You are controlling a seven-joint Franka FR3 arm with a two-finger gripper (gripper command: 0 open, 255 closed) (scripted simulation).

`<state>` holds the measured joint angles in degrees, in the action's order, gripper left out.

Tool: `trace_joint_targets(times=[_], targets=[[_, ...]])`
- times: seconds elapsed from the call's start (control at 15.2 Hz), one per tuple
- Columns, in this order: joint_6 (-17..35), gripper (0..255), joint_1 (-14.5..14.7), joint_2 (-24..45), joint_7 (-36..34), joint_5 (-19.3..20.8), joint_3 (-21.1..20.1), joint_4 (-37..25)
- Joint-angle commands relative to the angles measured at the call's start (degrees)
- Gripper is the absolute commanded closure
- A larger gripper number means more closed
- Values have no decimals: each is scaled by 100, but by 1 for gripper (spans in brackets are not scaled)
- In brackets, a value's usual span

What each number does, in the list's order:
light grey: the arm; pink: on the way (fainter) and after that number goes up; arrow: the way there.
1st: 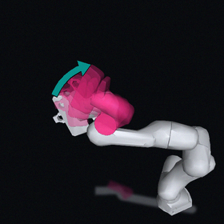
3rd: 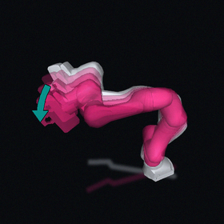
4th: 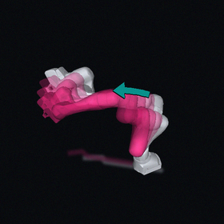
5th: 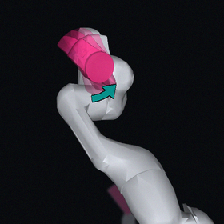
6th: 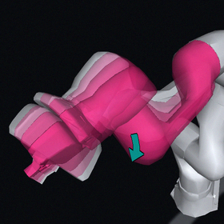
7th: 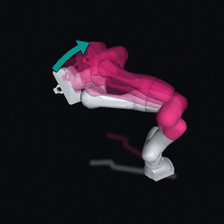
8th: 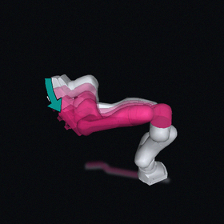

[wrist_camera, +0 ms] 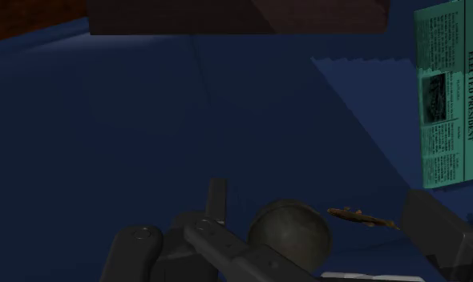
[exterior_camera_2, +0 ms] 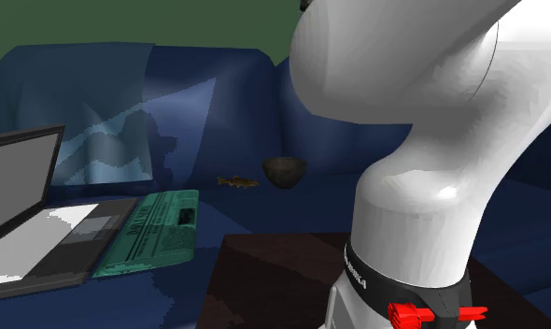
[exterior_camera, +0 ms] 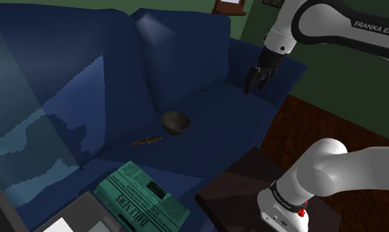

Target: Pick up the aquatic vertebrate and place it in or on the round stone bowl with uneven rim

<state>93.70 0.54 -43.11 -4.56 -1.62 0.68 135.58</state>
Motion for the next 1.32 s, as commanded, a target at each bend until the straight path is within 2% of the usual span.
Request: trace_joint_targets(times=[0.0,0.59,1.25], targets=[[0,0,0,0,0,0,0,0],[1562,0,440,1631,1297,136,159,-16],[2904,0,847,3665,2619,156,111,-663]])
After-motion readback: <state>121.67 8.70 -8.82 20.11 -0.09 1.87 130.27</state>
